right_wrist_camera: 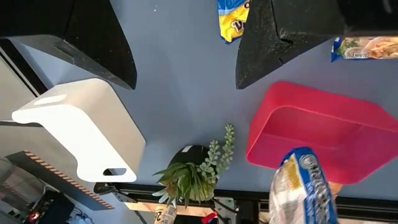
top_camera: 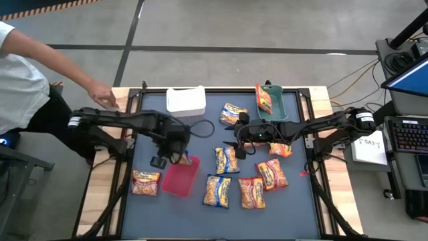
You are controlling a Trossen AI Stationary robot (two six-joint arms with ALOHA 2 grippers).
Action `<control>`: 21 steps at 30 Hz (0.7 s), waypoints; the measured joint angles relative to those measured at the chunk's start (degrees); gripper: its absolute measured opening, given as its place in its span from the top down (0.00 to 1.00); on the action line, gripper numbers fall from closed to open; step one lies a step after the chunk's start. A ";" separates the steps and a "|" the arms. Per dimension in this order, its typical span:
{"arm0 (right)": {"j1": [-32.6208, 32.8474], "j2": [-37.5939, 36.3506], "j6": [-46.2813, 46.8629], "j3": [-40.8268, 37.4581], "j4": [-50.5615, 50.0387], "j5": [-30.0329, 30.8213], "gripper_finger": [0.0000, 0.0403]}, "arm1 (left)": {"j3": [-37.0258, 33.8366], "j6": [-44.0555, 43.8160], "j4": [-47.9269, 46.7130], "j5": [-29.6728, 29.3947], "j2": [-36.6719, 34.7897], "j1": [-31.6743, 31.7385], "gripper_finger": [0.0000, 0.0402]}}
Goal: Sort Maruchan noodles
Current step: Put the left blue noodle pack into the red bin
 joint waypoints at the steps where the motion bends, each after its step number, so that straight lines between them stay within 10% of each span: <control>1: 0.00 0.08 0.01 0.00 -0.01 0.00 0.35 | 0.39 0.67 -0.41 0.10 0.96 0.00 0.89; 21: 0.00 0.17 -0.04 -0.02 -0.28 0.01 0.36 | -0.22 4.36 3.74 -0.36 5.27 0.15 0.89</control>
